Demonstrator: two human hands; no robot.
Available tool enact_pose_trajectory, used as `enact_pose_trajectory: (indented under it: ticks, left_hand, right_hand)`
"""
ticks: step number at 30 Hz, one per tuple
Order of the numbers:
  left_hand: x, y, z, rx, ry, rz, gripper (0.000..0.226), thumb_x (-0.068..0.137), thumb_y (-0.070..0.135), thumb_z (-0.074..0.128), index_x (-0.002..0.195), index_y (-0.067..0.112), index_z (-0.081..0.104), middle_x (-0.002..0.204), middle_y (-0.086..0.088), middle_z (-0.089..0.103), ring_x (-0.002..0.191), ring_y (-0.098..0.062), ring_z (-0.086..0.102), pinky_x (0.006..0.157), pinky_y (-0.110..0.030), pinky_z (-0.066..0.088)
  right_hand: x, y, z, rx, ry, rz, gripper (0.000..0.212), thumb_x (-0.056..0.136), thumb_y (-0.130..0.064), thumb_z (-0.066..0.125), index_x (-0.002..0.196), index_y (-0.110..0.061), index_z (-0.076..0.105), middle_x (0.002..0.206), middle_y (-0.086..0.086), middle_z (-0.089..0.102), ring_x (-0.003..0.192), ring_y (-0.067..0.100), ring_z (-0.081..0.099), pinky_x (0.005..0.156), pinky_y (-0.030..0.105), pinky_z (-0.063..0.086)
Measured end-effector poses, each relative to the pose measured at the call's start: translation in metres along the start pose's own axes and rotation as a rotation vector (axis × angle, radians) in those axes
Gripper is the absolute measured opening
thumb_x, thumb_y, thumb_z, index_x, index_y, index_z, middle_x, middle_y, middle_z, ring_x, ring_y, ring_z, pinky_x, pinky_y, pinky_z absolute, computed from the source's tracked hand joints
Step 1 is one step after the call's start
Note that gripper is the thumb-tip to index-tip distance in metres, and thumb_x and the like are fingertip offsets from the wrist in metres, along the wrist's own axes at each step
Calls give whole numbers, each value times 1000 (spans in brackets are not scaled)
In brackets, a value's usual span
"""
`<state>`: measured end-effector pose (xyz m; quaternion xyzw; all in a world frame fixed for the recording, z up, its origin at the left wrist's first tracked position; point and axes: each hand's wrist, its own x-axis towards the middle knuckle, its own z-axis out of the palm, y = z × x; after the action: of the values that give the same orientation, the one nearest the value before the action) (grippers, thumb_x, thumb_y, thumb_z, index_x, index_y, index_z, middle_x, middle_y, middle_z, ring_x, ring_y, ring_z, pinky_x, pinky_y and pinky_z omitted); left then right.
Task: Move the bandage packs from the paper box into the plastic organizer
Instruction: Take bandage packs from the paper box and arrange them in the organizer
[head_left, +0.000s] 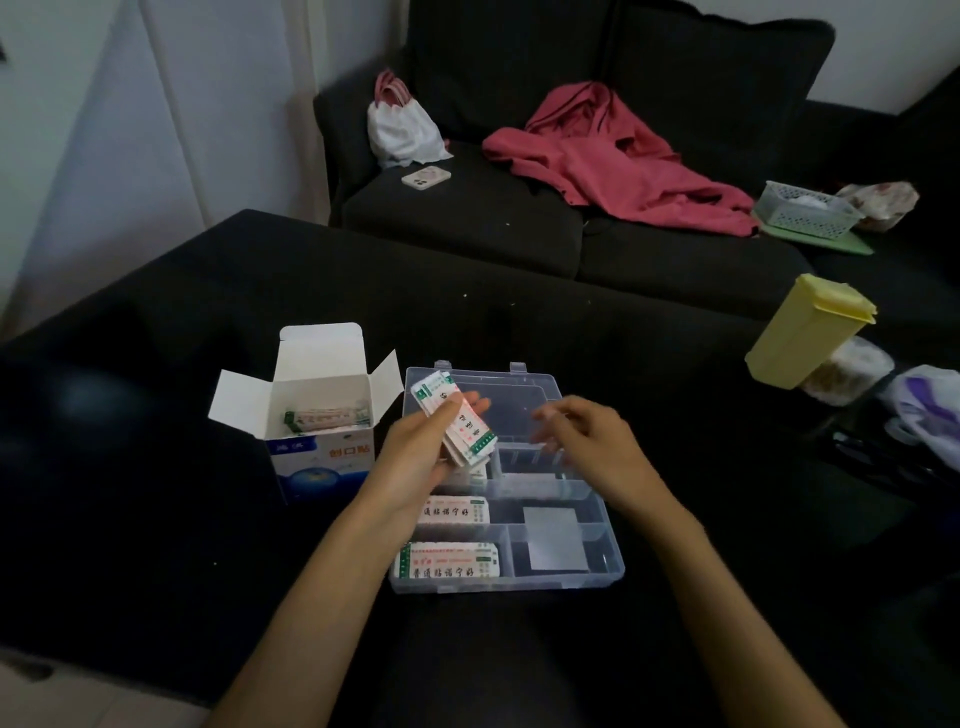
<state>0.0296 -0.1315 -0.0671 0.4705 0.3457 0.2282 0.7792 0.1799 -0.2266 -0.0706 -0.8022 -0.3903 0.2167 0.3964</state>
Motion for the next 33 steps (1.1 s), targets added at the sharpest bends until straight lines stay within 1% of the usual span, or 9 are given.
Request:
enact_pose_trajectory:
  ticks: [2,4,8,12,14,17,19,25,33]
  left_hand:
    - [0,0,4,27,-1,30,20,95,30,51,105,27,68,118,-1,66,112,-17,59,100,-39,46]
    - [-1,-2,8,48,-5,46,22,94,32,52,108,29,69,116,-1,67,110,-17,61,99,-38,46]
    - [-1,-6,16,140,-16,33,23,96,34,49,108,28,68,114,0,68,106,-16,64,97,-40,49]
    - [1,-8,24,83,-92,-24,23,100,19,38,96,21,61,116,-9,65,110,-24,60,103,-42,43]
    - [2,-10,25,191,-107,-4,21,101,21,39,104,23,59,111,-4,68,106,-21,63,99,-42,47]
    - [1,-11,24,289,-63,31,20,101,20,41,110,24,58,92,9,71,89,-10,67,78,-27,55]
    - [2,-10,25,325,-35,26,21,100,19,44,116,19,58,93,3,70,86,-10,67,68,-22,54]
    - [2,-11,29,369,-25,29,15,91,12,60,102,23,61,88,2,70,78,-10,68,58,-17,55]
    - [4,-9,23,302,-35,-8,23,94,15,56,117,15,60,99,-8,72,89,-20,70,80,-37,58]
  right_hand:
    - [-9,-17,6,264,-85,50,19,95,-37,49,96,-23,61,90,0,69,75,9,68,61,16,53]
    - [-16,-24,14,351,-168,84,19,89,-38,59,96,-21,64,85,-3,71,76,10,70,65,19,56]
    - [-21,-16,24,437,-75,153,16,82,-25,70,94,-16,66,81,-2,73,71,9,68,63,18,52]
    - [-22,-10,29,688,-1,339,17,80,-21,73,93,-10,70,80,5,74,68,10,68,64,19,55]
    - [-23,-8,26,602,25,306,17,79,-23,74,89,-10,72,76,3,74,65,9,68,58,16,52]
    - [-26,-9,19,278,23,188,17,82,-31,71,84,-15,74,72,-3,71,58,3,66,51,11,46]
    - [-24,-7,15,166,63,161,20,85,-35,66,83,-16,73,68,-6,68,53,-1,62,47,8,42]
    - [-18,1,9,445,33,227,18,85,-28,68,98,-16,65,72,-4,67,55,1,58,51,13,44]
    - [-15,5,4,510,2,112,7,84,-12,67,90,-12,70,81,3,72,72,12,70,62,19,53]
